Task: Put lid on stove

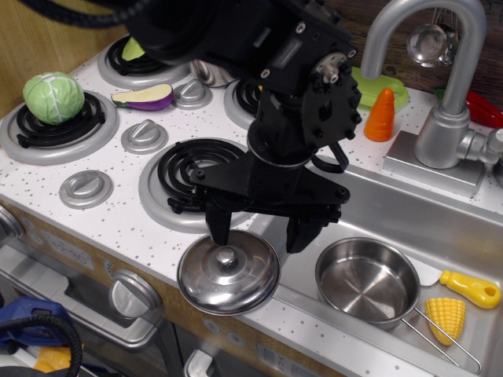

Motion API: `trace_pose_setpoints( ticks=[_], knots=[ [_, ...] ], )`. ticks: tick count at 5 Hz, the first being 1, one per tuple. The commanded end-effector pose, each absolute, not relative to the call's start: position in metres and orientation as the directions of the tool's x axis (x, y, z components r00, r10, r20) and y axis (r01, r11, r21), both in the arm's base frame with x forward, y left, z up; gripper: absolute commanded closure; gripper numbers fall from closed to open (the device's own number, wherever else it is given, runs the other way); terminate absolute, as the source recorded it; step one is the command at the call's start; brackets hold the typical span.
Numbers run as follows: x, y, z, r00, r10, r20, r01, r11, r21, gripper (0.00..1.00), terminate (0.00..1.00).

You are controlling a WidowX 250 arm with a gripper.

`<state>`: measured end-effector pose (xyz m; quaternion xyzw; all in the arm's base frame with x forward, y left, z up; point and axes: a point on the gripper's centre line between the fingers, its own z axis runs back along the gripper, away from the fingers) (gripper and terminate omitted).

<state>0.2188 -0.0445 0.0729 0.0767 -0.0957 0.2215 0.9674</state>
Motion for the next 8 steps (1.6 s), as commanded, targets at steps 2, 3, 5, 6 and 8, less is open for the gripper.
trace_pose_setpoints(
  ticks=[2, 3, 5, 6, 8],
  knots=[
    [0.221, -0.034, 0.067, 0.885, 0.412, 0.217, -0.438, 0.895, 0.084, 0.0, 0.0],
    [0.225, -0.021, 0.057, 0.887, 0.405, 0.22, -0.426, 0.903, 0.054, 0.0, 0.0],
    [0.224, -0.009, 0.035, 0.881, 0.416, 0.228, -0.429, 0.903, 0.008, 0.0, 0.0],
    [0.223, -0.009, 0.024, 0.87, 0.426, 0.249, -0.444, 0.896, 0.019, 0.0, 0.0],
    [0.225, 0.002, 0.019, 0.879, 0.414, 0.236, -0.428, 0.904, 0.01, 0.0, 0.0]
  ],
)
